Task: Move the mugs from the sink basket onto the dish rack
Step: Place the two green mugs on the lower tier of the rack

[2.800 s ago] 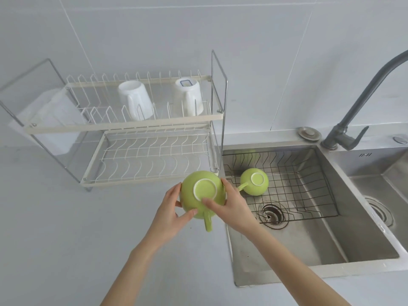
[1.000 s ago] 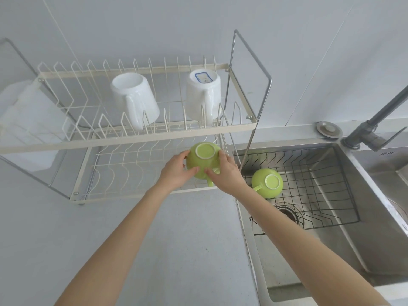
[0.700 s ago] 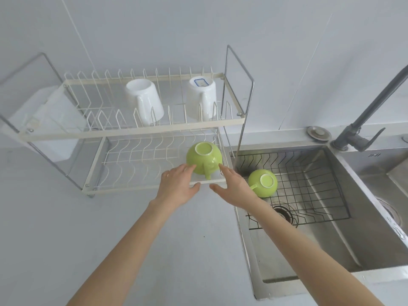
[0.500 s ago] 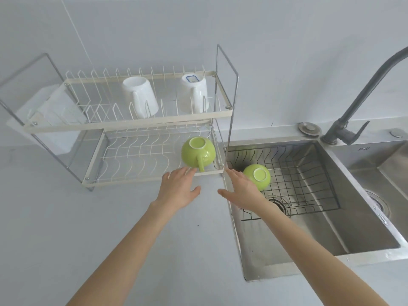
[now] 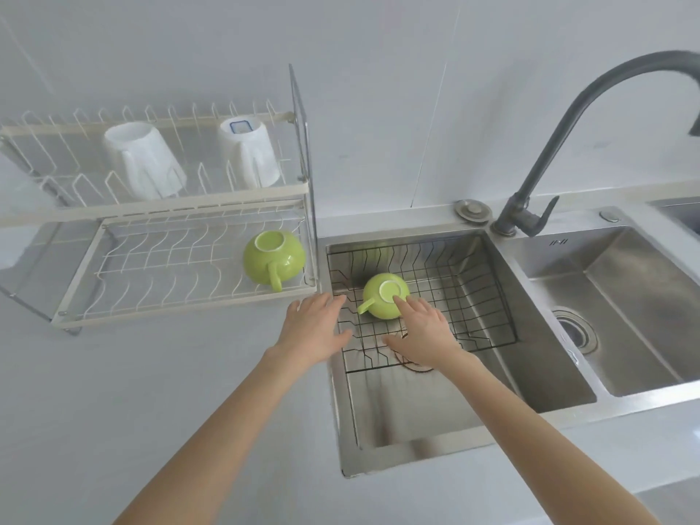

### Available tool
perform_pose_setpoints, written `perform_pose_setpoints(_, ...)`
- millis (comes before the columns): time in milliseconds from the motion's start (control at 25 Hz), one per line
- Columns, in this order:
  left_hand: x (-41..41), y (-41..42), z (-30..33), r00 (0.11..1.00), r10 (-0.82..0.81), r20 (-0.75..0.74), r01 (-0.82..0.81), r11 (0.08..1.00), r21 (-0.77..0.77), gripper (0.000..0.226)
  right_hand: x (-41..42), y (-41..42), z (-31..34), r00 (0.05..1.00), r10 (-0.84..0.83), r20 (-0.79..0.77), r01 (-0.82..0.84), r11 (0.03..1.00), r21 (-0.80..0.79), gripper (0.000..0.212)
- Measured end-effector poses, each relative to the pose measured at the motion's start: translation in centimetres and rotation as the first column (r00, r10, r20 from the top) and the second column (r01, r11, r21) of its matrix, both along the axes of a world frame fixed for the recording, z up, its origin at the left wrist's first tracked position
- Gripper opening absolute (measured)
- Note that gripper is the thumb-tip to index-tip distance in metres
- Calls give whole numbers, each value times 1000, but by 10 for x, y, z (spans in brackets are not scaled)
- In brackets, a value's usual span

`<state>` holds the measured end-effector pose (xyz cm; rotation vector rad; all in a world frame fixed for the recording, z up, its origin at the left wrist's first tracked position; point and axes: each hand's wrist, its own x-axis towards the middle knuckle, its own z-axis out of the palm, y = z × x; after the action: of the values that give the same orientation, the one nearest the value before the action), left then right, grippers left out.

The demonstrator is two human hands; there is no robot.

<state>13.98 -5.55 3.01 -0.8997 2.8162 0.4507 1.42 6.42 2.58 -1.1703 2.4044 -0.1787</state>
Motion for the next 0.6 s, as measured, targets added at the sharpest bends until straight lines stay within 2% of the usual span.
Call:
perform_pose_setpoints(240,-51,12,-12,1000,3,26,-4,999,51,62,-49,9,-18,997,-16,81,15,1000,15,73)
perform_pose_setpoints(440,-92,10,-25,998,47,46,-53,990,129,59,-82,0,-36,961,-91,259,95,995,-1,69)
perform_pose_setpoints(600,-122,-1,-42,995,78,65,-87,983,159,58,-105,-12,-54,938,-107,329,106,994,22,68)
